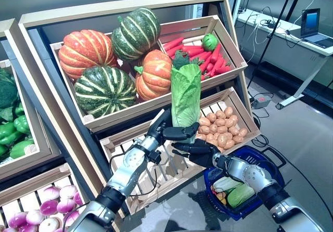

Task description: Put vegetables into the basket

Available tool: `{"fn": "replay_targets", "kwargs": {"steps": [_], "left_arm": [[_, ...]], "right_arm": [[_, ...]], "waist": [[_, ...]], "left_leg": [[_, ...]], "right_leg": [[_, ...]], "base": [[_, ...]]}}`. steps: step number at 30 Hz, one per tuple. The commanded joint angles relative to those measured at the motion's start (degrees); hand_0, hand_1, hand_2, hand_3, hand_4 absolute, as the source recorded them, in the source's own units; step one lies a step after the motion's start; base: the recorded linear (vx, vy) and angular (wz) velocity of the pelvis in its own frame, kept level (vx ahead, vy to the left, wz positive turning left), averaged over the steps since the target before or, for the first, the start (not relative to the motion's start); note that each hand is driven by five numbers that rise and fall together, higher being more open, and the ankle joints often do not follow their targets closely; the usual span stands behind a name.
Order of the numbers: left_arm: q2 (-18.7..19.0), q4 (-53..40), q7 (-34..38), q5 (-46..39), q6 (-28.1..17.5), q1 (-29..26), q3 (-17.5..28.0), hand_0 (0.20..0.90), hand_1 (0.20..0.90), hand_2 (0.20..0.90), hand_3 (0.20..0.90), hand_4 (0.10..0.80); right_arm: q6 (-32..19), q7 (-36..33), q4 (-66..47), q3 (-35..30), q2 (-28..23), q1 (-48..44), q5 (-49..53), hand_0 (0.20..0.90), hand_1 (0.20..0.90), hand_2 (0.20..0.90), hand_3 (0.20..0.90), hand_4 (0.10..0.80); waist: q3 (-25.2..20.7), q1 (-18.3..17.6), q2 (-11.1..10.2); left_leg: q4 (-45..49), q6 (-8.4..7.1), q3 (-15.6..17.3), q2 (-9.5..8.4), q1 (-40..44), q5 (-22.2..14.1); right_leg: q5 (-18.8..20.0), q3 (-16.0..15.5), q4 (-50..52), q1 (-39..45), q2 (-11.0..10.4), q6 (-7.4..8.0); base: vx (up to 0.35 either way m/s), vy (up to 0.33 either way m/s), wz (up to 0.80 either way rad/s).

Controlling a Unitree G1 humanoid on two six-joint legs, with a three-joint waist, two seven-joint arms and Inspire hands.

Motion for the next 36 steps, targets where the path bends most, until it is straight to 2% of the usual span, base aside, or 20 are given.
{"fn": "replay_targets", "kwargs": {"steps": [1, 7, 8, 9, 10, 11, 19, 31, 32, 33, 36], "left_arm": [[-0.69, -1.21, -3.54, 2.02, -5.0, -2.84, -8.07, 0.3, 0.3, 0.3, 0.3, 0.4], [-0.25, -1.09, -4.13, 2.37, -4.47, -2.75, -11.53, 0.3, 0.3, 0.3, 0.3, 0.4], [-0.22, -0.93, -4.02, 2.23, -4.57, -2.64, -11.84, 0.3, 0.3, 0.3, 0.3, 0.4], [-0.18, -0.84, -3.92, 2.05, -4.64, -2.5, -12.04, 0.3, 0.3, 0.3, 0.3, 0.4], [-0.18, -0.83, -3.92, 2.05, -4.65, -2.51, -12.04, 0.3, 0.3, 0.3, 0.3, 0.4], [-0.16, -0.72, -3.98, 1.78, -4.67, -2.43, -12.14, 0.3, 0.3, 0.3, 0.3, 0.4], [-0.51, -0.15, -3.34, 1.69, -5.31, -2.26, -12.63, 0.3, 0.3, 0.3, 0.3, 0.4], [-0.52, 0.63, -2.7, 0.73, -5.29, -1.78, -11.64, 0.312, 0.312, 0.312, 0.312, 0.408], [-0.54, 0.7, -2.5, 0.61, -5.01, -1.68, -11.44, 0.498, 0.498, 0.498, 0.498, 0.532], [-0.6, 0.8, -2.38, 0.5, -4.56, -1.58, -11.2, 0.9, 0.9, 0.9, 0.9, 0.8], [-0.59, 0.95, -1.04, -0.05, -4.32, -1.13, -10.43, 0.9, 0.9, 0.9, 0.9, 0.8]], "right_arm": [[-4.56, 6.44, -1.0, -8.96, 6.37, -13.36, 12.65, 0.9, 0.9, 0.9, 0.9, 0.8], [-6.16, 7.07, -2.1, -8.22, 6.62, -15.07, 10.97, 0.9, 0.9, 0.9, 0.9, 0.8], [-6.32, 7.16, -2.14, -8.17, 6.56, -15.28, 10.68, 0.808, 0.808, 0.808, 0.808, 0.739], [-6.63, 6.88, -2.18, -8.13, 6.5, -15.44, 10.36, 0.531, 0.531, 0.531, 0.531, 0.554], [-6.64, 6.87, -2.19, -8.12, 6.51, -15.44, 10.36, 0.531, 0.531, 0.531, 0.531, 0.554], [-7.39, 6.35, -2.0, -8.12, 6.33, -15.68, 9.76, 0.3, 0.3, 0.3, 0.3, 0.4], [-7.12, 8.8, -1.44, -8.02, 5.63, -16.1, 8.1, 0.3, 0.3, 0.3, 0.3, 0.4], [-7.3, 7.94, -1.09, -8.16, 4.74, -16.31, 6.37, 0.3, 0.3, 0.3, 0.3, 0.4], [-7.26, 7.76, -1.05, -8.19, 4.72, -16.3, 6.05, 0.3, 0.3, 0.3, 0.3, 0.4], [-7.23, 7.64, -0.88, -8.23, 4.69, -16.28, 5.56, 0.3, 0.3, 0.3, 0.3, 0.4], [-7.41, 7.64, -0.76, -8.22, 4.41, -15.59, 4.4, 0.3, 0.3, 0.3, 0.3, 0.4]], "waist": [[-3.33, 0.6, -2.87], [-3.29, 0.4, -2.69], [-3.29, 0.39, -2.68], [-3.31, 0.38, -2.68], [-3.31, 0.38, -2.68], [-3.41, 0.42, -2.68], [-3.43, 0.42, -2.81], [-3.46, 0.41, -2.86], [-3.47, 0.4, -2.86], [-3.53, 0.39, -2.86], [-3.46, 0.35, -2.81]], "left_leg": [[-1.3, 0.24, -0.17, -1.1, -3.44, 3.17], [-1.3, 0.28, -0.21, -1.21, -3.52, 3.02], [-1.3, 0.29, -0.21, -1.22, -3.52, 3.01], [-1.3, 0.3, -0.18, -1.21, -3.52, 3.01], [-1.3, 0.3, -0.18, -1.21, -3.52, 3.01], [-1.3, 0.3, -0.13, -1.2, -3.48, 3.01], [-1.3, 0.4, -0.14, -1.31, -3.48, 3.03], [-1.3, 0.33, -0.1, -1.28, -3.42, 3.08], [-1.3, 0.31, -0.04, -1.24, -3.41, 3.12], [-1.3, 0.3, -0.01, -1.23, -3.4, 3.15], [-1.3, 0.31, 0.07, -1.17, -3.46, 3.26]], "right_leg": [[-1.72, 1.71, 0.85, 4.31, -3.7, 1.06], [-1.87, 1.89, 0.82, 4.22, -3.74, 1.23], [-1.87, 1.93, 0.83, 4.19, -3.75, 1.24], [-1.87, 1.95, 0.84, 4.18, -3.75, 1.25], [-1.87, 1.96, 0.84, 4.18, -3.75, 1.25], [-1.87, 1.92, 0.82, 4.23, -3.78, 1.28], [-1.75, 1.91, 0.76, 4.25, -3.68, 1.28], [-1.5, 1.98, 0.59, 4.23, -3.71, 1.32], [-1.45, 2.01, 0.57, 4.23, -3.7, 1.33], [-1.43, 2.04, 0.56, 4.22, -3.7, 1.33], [-1.3, 2.1, 0.54, 4.09, -3.68, 1.34]], "base": [[0.0, 0.0, 0.0], [0.0, 0.0, 0.0], [0.0, 0.0, 0.0], [0.0, 0.002, 0.05], [0.002, 0.002, 0.07], [0.004, 0.002, 0.05], [0.0, 0.0, 0.0], [0.0, 0.0, 0.0], [0.0, 0.0, 0.0], [0.0, 0.0, 0.0], [0.0, 0.0, 0.0]]}}
